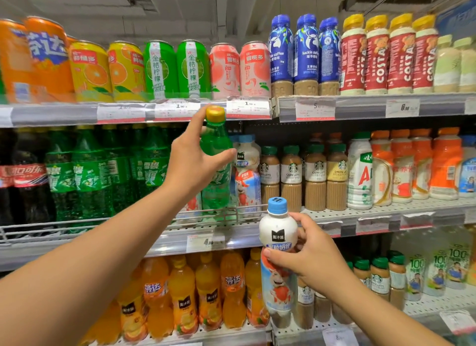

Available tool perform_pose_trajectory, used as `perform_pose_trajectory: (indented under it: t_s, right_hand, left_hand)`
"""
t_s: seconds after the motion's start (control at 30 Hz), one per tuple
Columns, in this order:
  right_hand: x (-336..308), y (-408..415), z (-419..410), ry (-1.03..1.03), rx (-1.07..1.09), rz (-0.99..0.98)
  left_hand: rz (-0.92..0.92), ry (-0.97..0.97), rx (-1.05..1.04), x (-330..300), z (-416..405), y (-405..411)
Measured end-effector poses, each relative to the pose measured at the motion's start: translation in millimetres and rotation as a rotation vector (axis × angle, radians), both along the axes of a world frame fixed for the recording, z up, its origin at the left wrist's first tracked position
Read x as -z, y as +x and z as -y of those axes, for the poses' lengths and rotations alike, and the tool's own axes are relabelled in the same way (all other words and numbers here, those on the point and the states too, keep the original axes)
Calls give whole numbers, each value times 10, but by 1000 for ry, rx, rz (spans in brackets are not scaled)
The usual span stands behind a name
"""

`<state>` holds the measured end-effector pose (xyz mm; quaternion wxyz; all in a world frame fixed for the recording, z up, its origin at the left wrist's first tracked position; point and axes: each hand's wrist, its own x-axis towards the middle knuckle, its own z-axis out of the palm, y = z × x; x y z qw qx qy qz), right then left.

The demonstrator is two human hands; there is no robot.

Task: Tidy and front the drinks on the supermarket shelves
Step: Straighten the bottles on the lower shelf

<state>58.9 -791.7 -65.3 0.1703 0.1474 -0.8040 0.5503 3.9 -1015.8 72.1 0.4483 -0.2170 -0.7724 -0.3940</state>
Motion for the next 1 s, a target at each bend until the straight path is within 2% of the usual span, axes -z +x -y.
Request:
perform_pose_trajectory:
  t_s: [0.17, 0.37, 0.63, 0.83, 1.0]
  right_hand:
    - [-149, 20, 92, 79, -58, -21]
    - [-468, 42, 253, 240, -60, -129]
    - [-911, -151, 706, 134, -51, -323]
    - [-1280, -413, 1034, 77, 89, -507]
    - [-1268, -644, 1231, 108, 151, -490]
  left_hand:
    - [11, 34, 83, -198, 185, 306]
    - [108, 45, 108, 12, 495, 522]
    - [205, 99, -23, 349, 1057, 574]
    - [263, 132, -143, 506, 1517, 591]
    - [281, 132, -201, 592, 1767, 640]
